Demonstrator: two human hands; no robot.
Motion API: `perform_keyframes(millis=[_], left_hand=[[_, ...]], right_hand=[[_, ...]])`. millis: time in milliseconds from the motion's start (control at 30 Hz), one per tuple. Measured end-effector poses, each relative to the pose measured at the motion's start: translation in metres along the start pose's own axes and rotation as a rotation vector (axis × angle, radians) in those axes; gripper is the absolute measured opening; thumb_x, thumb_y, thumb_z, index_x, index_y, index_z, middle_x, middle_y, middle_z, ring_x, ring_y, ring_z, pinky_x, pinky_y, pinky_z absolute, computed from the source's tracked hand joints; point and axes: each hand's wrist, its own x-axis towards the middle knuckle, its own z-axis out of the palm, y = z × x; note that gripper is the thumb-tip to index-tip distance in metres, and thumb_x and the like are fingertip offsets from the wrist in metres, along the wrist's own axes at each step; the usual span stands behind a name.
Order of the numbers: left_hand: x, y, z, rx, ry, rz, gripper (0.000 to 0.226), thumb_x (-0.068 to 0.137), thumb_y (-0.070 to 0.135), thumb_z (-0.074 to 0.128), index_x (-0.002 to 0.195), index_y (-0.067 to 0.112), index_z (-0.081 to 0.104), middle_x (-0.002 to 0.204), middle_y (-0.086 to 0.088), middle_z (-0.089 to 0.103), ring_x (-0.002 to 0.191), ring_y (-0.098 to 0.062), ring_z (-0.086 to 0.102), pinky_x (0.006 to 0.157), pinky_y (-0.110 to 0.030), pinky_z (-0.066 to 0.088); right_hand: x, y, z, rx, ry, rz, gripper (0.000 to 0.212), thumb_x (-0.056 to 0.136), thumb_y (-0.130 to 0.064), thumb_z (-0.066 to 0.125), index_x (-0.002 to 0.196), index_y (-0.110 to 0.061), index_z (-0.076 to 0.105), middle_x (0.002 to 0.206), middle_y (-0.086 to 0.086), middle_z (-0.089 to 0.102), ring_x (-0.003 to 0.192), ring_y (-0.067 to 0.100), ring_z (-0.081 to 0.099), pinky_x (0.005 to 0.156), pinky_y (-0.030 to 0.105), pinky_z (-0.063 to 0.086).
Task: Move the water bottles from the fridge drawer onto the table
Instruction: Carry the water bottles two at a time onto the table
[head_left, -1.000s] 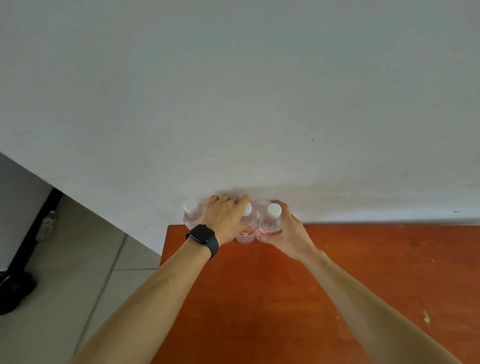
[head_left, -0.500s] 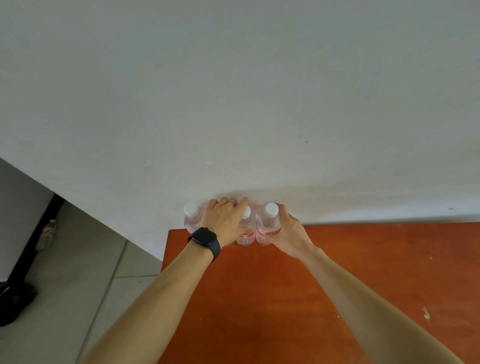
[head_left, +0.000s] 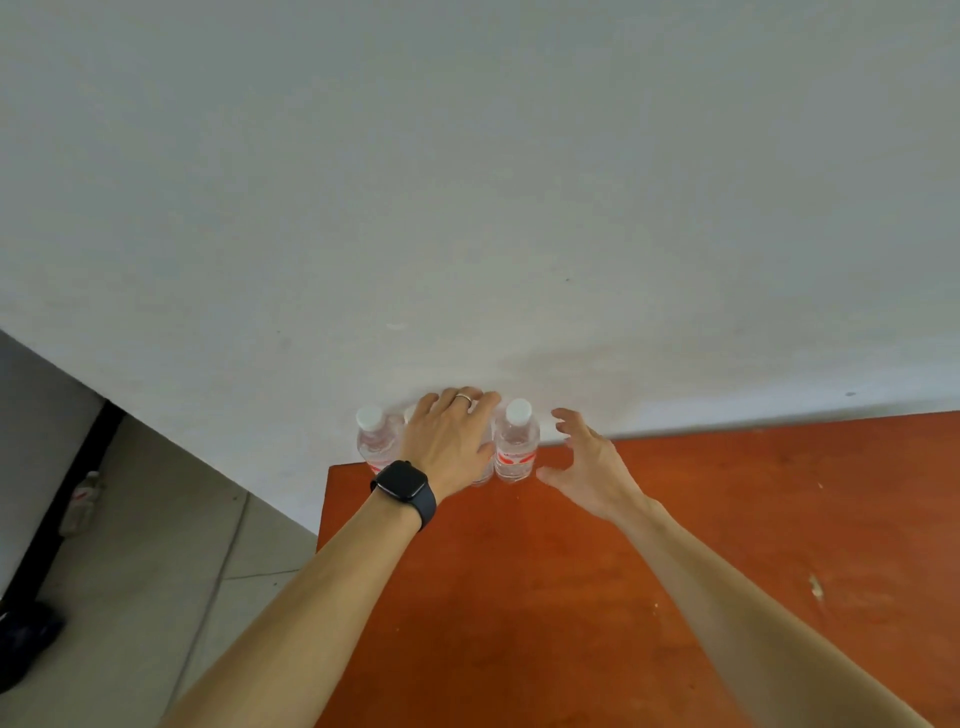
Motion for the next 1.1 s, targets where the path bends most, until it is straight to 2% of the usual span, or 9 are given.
perform_keyframes(millis=[100, 167, 267, 433, 533, 667, 800, 933, 1100], left_hand=[[-0.012, 0.043, -0.01, -0.024, 0.033, 0.041, 0.048, 0.098, 0.035, 0.053, 0.144, 0.025, 0.043, 0.146, 0.0, 0.05, 0.137, -0.022, 0.042, 0.113, -0.041, 0.032], [-0.018, 0.082, -0.016, -0.066, 0.04, 0.091, 0.045, 0.099, 0.034, 0.05, 0.142, 0.024, 0.045, 0.145, -0.001, 0.052, 0.136, -0.022, 0.043, 0.113, -0.042, 0.033], [-0.03, 0.153, -0.019, -0.129, -0.009, 0.21, 0.043, 0.1, 0.032, 0.047, 0.142, 0.024, 0.045, 0.145, -0.002, 0.05, 0.135, -0.023, 0.042, 0.113, -0.043, 0.032], [-0.067, 0.315, -0.022, -0.175, -0.043, 0.442, 0.043, 0.1, 0.033, 0.046, 0.142, 0.026, 0.045, 0.145, -0.003, 0.052, 0.135, -0.022, 0.043, 0.112, -0.041, 0.031], [-0.102, 0.432, -0.027, -0.177, -0.029, 0.617, 0.045, 0.098, 0.037, 0.047, 0.143, 0.028, 0.046, 0.142, -0.003, 0.055, 0.133, -0.022, 0.046, 0.108, -0.04, 0.037], [-0.168, 0.584, -0.043, -0.189, -0.001, 0.88, 0.045, 0.097, 0.038, 0.051, 0.141, 0.029, 0.048, 0.137, -0.001, 0.059, 0.129, -0.021, 0.05, 0.103, -0.038, 0.039], [-0.237, 0.718, -0.059, -0.169, 0.02, 1.122, 0.039, 0.096, 0.038, 0.049, 0.134, 0.03, 0.053, 0.128, 0.0, 0.063, 0.119, -0.023, 0.053, 0.096, -0.038, 0.04], [-0.297, 0.826, -0.071, -0.234, -0.045, 1.32, 0.045, 0.098, 0.041, 0.051, 0.143, 0.032, 0.05, 0.138, 0.0, 0.058, 0.129, -0.022, 0.048, 0.109, -0.039, 0.037], [-0.362, 0.934, -0.076, -0.29, -0.045, 1.495, 0.042, 0.098, 0.038, 0.052, 0.139, 0.035, 0.053, 0.135, 0.002, 0.06, 0.128, -0.022, 0.049, 0.11, -0.036, 0.034]], right_hand=[[-0.05, 0.02, -0.029, -0.015, 0.065, 0.012, 0.063, 0.092, -0.036, 0.069, 0.146, -0.033, 0.038, 0.143, -0.003, 0.054, 0.118, 0.014, 0.058, 0.086, 0.02, 0.043], [-0.093, 0.036, -0.053, -0.032, 0.124, 0.02, 0.056, 0.094, -0.038, 0.066, 0.145, -0.035, 0.044, 0.139, -0.01, 0.057, 0.118, 0.01, 0.059, 0.088, 0.017, 0.041], [-0.167, 0.067, -0.093, -0.058, 0.218, 0.046, 0.047, 0.095, -0.038, 0.065, 0.14, -0.036, 0.051, 0.136, -0.014, 0.059, 0.127, 0.008, 0.054, 0.102, 0.021, 0.039], [-0.32, 0.133, -0.16, -0.165, 0.414, 0.172, 0.035, 0.095, -0.04, 0.063, 0.129, -0.042, 0.059, 0.133, -0.014, 0.061, 0.126, 0.015, 0.055, 0.104, 0.036, 0.046], [-0.432, 0.168, -0.197, -0.23, 0.524, 0.305, 0.034, 0.096, -0.044, 0.059, 0.13, -0.043, 0.059, 0.14, -0.016, 0.055, 0.134, 0.014, 0.047, 0.11, 0.038, 0.041], [-0.587, 0.211, -0.229, -0.226, 0.745, 0.489, 0.032, 0.096, -0.046, 0.06, 0.127, -0.043, 0.061, 0.138, -0.015, 0.058, 0.13, 0.016, 0.051, 0.109, 0.036, 0.042], [-0.731, 0.239, -0.247, -0.185, 0.917, 0.701, 0.032, 0.098, -0.049, 0.056, 0.129, -0.044, 0.059, 0.143, -0.015, 0.053, 0.133, 0.015, 0.048, 0.11, 0.035, 0.039], [-0.848, 0.259, -0.252, -0.131, 1.095, 0.85, 0.035, 0.097, -0.045, 0.059, 0.13, -0.038, 0.062, 0.141, -0.012, 0.056, 0.131, 0.012, 0.049, 0.11, 0.034, 0.04], [-0.959, 0.285, -0.251, -0.097, 1.276, 0.998, 0.036, 0.093, -0.038, 0.066, 0.129, -0.034, 0.065, 0.135, -0.012, 0.061, 0.127, 0.011, 0.053, 0.109, 0.028, 0.039]])
